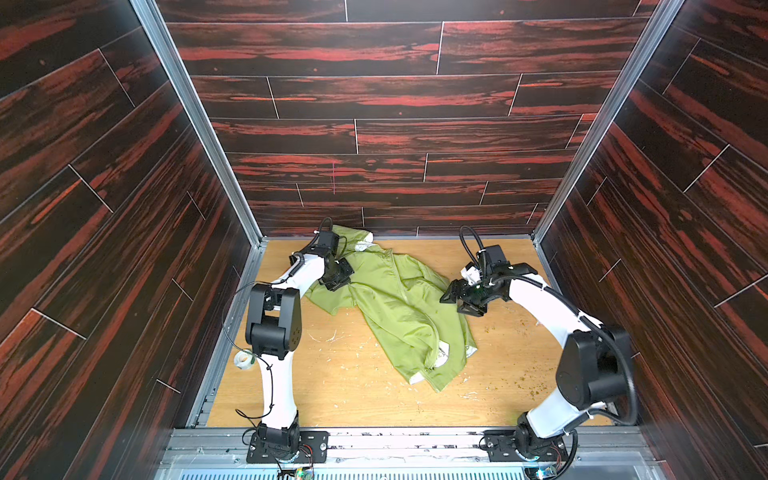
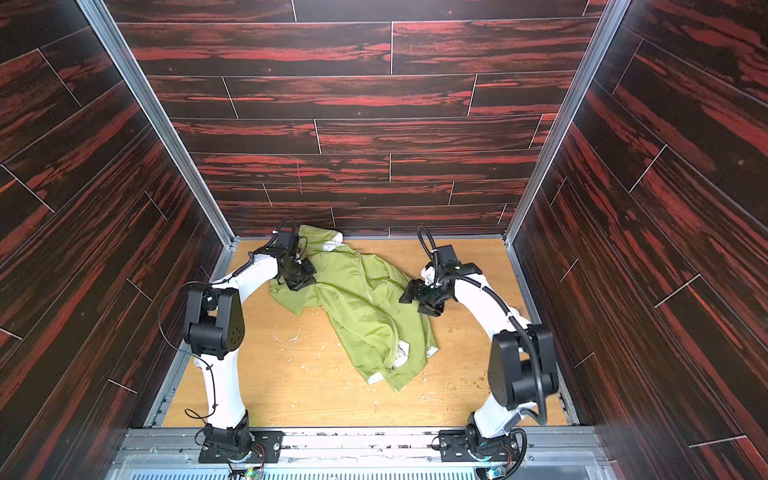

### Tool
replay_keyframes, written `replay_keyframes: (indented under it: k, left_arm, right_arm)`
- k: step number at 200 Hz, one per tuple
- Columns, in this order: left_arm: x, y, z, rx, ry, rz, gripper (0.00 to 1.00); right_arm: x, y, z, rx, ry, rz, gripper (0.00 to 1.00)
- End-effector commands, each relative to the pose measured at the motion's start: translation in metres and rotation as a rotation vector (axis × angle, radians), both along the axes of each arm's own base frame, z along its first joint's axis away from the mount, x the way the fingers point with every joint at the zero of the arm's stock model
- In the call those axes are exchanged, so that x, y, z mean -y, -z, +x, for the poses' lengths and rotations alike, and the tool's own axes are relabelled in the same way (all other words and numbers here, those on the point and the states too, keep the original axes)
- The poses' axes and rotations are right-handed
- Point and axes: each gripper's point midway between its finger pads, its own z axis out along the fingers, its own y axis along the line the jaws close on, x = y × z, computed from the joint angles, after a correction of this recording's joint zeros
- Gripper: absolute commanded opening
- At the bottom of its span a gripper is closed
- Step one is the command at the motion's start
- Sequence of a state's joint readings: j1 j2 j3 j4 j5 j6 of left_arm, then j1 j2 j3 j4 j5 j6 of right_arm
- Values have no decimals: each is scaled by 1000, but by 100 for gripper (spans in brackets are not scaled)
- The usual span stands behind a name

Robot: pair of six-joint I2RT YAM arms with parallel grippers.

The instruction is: Zip up the jacket

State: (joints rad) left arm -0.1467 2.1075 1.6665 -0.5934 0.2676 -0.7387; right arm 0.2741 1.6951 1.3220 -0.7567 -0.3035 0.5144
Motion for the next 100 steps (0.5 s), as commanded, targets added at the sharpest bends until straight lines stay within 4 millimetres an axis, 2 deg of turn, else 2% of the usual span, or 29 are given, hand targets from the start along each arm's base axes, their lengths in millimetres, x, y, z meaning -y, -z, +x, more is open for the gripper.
replay_keyframes:
  k: [1,14,25,35,43,59,62,76,79,100]
  left_arm:
    - [-4,1,2,-12,7,11,0]
    - [-3,5,3,-22,13,8,0]
    - [-1,6,3,-24,17,2,0]
    - [0,7,5,-24,20,-2,0]
    - [1,8,6,-24,23,-3,0]
    - [3,8,9,-21,27,-9,0]
    - [4,9,10,-20,29,-9,0]
    - [9,9,16,-12,38,-10,0]
    - [10,8,18,-9,41,-12,0]
    - [24,7,31,14,60,-10,0]
  right_arm:
    - [25,49,11,-66,19,-187,75]
    - [19,67,19,-86,6,-173,75]
    - [9,75,24,-96,-11,-122,74]
    - [0,77,26,-94,-23,-75,69]
    - [-7,76,26,-93,-29,-33,60]
    - [-9,72,22,-92,-20,-4,29]
    - [-9,70,21,-89,-18,-2,21]
    - [-6,65,13,-88,-9,1,3]
    - [-5,63,10,-86,-6,2,0]
    - [4,58,-12,-92,16,12,0]
